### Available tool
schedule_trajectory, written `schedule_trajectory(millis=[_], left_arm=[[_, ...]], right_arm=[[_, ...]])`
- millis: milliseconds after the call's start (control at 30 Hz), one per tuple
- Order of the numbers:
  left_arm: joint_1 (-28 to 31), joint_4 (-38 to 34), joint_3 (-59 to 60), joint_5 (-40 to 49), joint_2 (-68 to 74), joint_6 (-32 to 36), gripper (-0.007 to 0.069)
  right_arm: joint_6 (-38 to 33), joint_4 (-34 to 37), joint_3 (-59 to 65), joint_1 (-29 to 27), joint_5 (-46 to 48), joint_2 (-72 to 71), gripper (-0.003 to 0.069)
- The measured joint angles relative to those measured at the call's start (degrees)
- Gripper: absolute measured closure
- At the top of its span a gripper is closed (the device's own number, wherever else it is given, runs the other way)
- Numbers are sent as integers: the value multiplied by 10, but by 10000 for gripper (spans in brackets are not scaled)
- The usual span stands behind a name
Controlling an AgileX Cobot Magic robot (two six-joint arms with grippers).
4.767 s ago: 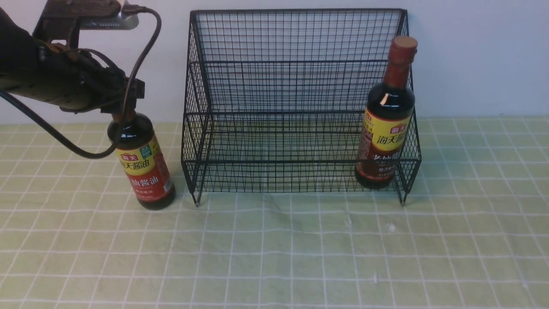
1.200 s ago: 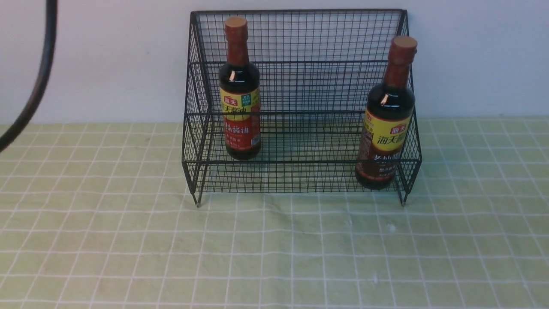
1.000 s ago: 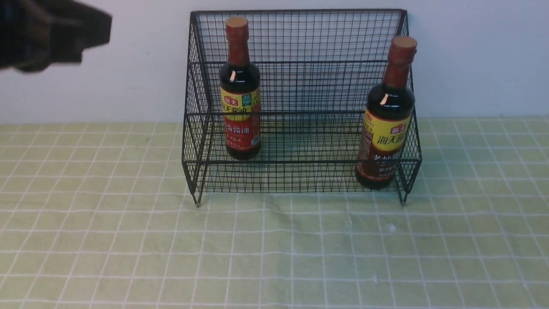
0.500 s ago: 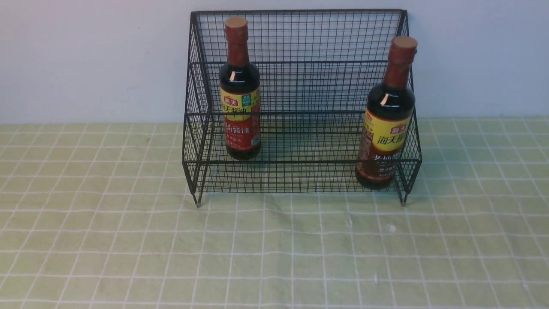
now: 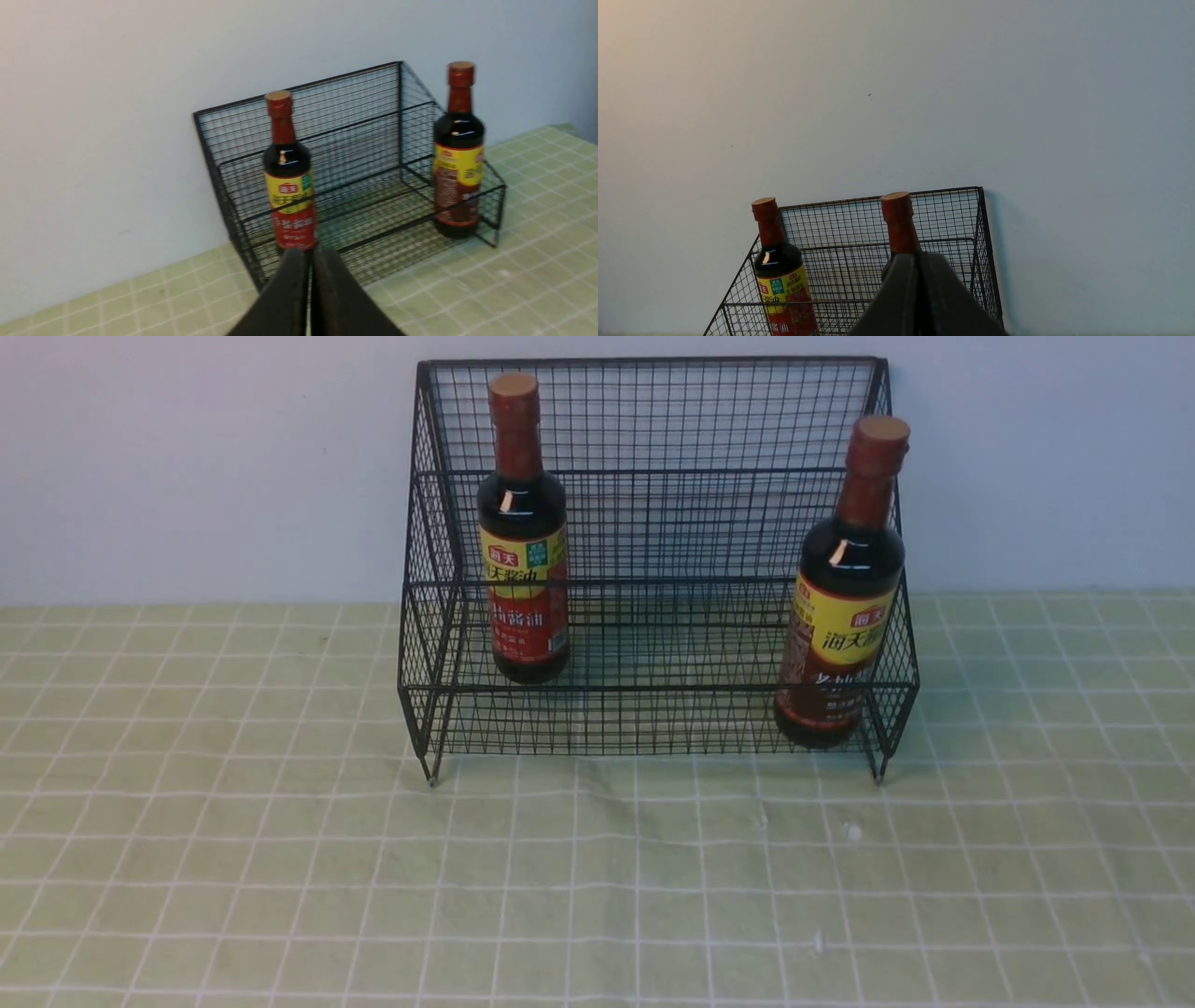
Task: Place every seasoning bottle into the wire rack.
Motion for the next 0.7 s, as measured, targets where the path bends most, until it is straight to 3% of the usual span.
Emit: schedule_trajectory(millis=[333, 533, 700], left_arm=[[67, 119, 318, -152, -155, -108, 631], [68, 144, 418, -153, -156, -113, 631], [68, 144, 423, -154, -156, -113, 631]], right_arm=[[0, 0, 0, 0, 0, 0, 672], [0, 0, 0, 0, 1, -1, 672], [0, 0, 0, 0, 2, -1, 672]])
